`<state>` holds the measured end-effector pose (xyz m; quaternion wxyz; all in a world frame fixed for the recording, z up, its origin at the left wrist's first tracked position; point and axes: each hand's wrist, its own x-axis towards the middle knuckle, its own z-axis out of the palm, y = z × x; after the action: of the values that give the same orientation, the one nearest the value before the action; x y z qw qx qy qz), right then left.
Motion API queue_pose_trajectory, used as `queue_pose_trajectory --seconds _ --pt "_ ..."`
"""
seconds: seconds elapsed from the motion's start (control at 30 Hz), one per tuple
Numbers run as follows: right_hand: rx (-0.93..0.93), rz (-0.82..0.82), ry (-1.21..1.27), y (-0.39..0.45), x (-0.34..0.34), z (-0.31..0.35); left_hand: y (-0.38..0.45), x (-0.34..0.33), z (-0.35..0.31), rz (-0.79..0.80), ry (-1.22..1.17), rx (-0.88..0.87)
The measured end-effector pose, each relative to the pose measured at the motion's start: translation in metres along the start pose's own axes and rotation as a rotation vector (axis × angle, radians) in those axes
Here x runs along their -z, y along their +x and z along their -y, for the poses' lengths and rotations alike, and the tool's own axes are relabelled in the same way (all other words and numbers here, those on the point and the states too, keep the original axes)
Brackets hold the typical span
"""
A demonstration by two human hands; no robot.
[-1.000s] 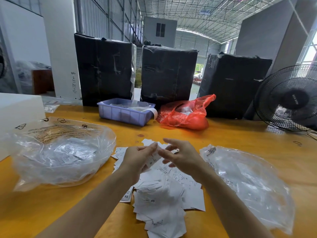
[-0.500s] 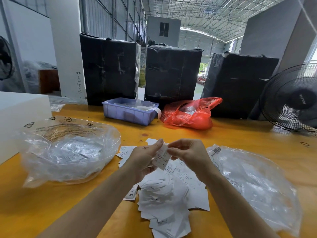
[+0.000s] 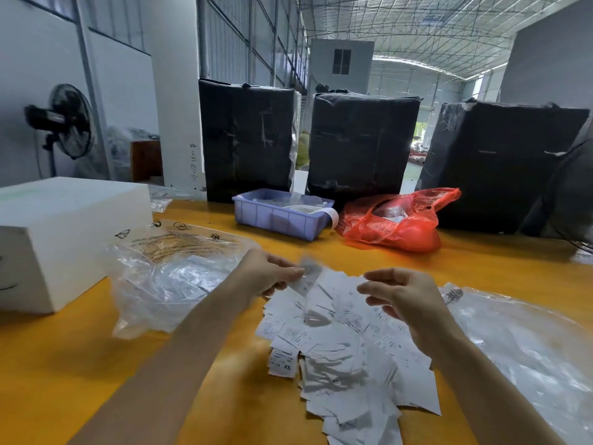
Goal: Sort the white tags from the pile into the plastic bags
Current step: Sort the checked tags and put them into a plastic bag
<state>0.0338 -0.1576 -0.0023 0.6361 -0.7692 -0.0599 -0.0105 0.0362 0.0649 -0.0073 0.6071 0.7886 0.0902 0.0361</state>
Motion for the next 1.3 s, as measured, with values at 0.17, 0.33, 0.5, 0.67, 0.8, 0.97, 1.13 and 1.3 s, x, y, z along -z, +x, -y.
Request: queue_pose_trajectory --seconds 0.17,0.33,0.5,0.67,0.8,0.97,1.13,1.3 --pt "0.034 0.051 -0.122 -0.002 0.006 0.011 0.015 0.079 0.02 -0.48 0.157 0.007" --pt "0.08 0.071 -0.233 -0.005 0.018 0.024 0.018 0.103 0.043 -0.597 0.458 0.086" --pt "-0.003 0.094 -0.476 -0.003 0.064 0.039 0.016 0.094 0.04 -0.614 0.733 0.074" --pt "-0.276 -0.058 -0.879 0.009 0.131 0.016 0.02 0.064 0.018 -0.657 0.906 -0.081" --pt "-0.46 -0.013 -1.127 0.014 0.149 -0.018 0.015 0.013 0.006 -0.444 0.781 -0.241" --pt "-0.358 0.012 -1.311 0.022 0.144 -0.039 0.0 -0.054 0.017 -0.14 0.732 -0.445" --pt "-0.304 -0.116 -1.067 0.025 0.144 -0.051 -0.007 -0.079 0.029 -0.035 0.722 -0.518" --pt "-0.322 -0.078 -0.954 0.023 0.156 -0.035 -0.007 -0.075 0.027 -0.052 0.647 -0.555"
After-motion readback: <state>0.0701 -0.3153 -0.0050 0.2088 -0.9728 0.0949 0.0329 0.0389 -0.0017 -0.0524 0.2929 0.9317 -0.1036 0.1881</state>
